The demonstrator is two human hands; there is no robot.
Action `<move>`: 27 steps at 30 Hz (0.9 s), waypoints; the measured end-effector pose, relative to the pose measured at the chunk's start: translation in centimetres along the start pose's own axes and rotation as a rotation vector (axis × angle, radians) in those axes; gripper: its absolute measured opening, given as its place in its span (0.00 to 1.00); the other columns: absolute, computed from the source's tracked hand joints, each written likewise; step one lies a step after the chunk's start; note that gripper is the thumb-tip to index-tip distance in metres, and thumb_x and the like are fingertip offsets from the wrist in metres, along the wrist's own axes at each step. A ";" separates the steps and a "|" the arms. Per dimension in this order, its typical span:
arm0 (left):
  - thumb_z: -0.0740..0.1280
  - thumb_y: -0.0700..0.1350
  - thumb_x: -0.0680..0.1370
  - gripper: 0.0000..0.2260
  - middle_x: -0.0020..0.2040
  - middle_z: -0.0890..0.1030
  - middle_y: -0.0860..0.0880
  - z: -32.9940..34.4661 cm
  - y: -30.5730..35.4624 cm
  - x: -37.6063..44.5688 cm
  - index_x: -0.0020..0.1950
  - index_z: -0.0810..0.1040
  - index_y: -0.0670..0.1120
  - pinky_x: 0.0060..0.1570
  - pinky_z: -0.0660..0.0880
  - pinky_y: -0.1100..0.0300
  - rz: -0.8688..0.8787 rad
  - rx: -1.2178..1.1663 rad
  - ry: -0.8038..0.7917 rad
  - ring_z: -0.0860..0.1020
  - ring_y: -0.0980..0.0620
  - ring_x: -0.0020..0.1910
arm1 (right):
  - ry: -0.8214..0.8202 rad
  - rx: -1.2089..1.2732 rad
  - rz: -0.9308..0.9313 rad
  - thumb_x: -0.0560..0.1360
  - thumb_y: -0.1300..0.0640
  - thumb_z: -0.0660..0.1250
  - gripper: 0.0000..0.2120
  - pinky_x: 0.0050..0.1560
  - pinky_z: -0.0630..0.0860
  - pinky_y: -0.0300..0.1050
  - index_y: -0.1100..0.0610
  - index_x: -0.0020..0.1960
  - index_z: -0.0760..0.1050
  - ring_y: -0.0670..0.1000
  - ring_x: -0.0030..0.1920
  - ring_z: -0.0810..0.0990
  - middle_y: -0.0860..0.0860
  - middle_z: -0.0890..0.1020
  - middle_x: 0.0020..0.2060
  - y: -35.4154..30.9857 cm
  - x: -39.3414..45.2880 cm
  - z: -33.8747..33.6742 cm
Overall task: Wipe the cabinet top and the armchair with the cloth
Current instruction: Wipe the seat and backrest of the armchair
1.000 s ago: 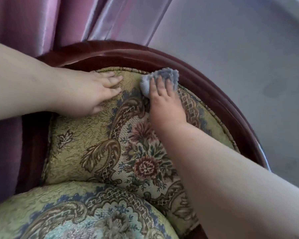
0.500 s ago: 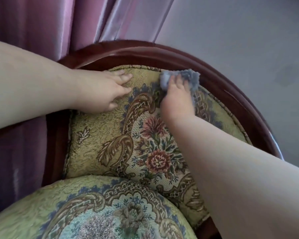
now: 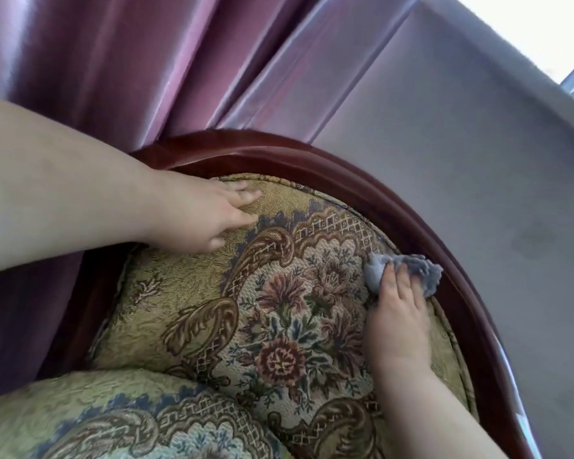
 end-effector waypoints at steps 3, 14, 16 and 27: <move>0.58 0.51 0.79 0.30 0.79 0.37 0.48 0.0 0.3 0.1 0.79 0.48 0.54 0.76 0.52 0.48 -0.015 0.020 -0.011 0.39 0.50 0.78 | 0.019 0.113 0.140 0.73 0.64 0.56 0.35 0.77 0.47 0.54 0.57 0.78 0.49 0.57 0.77 0.49 0.56 0.54 0.79 -2.3 1.2 -0.4; 0.58 0.52 0.79 0.31 0.79 0.37 0.48 0.7 0.1 0.1 0.79 0.48 0.54 0.75 0.50 0.50 -0.017 0.105 0.007 0.39 0.50 0.78 | 0.020 0.039 -0.408 0.74 0.66 0.57 0.39 0.75 0.52 0.61 0.51 0.79 0.43 0.58 0.78 0.42 0.52 0.46 0.79 -11.0 3.8 -1.4; 0.59 0.50 0.79 0.30 0.79 0.38 0.48 0.5 0.1 0.1 0.79 0.49 0.53 0.75 0.48 0.52 -0.010 0.084 0.013 0.39 0.50 0.78 | -0.001 -0.030 -0.319 0.72 0.68 0.57 0.42 0.75 0.55 0.62 0.49 0.78 0.40 0.56 0.77 0.40 0.51 0.44 0.79 -5.9 3.4 -1.3; 0.57 0.50 0.80 0.29 0.79 0.38 0.47 0.0 0.3 -0.5 0.79 0.50 0.52 0.76 0.51 0.49 -0.024 0.065 -0.052 0.40 0.48 0.78 | -0.011 0.106 0.166 0.74 0.66 0.57 0.36 0.77 0.48 0.54 0.56 0.78 0.49 0.56 0.78 0.48 0.55 0.52 0.79 -0.5 -1.7 -0.2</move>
Point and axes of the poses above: each hand's wrist, its own x-axis towards the middle knuckle, its own z-axis out of the palm, y = z × x, the point moved 5 cm from there along x, towards the middle knuckle
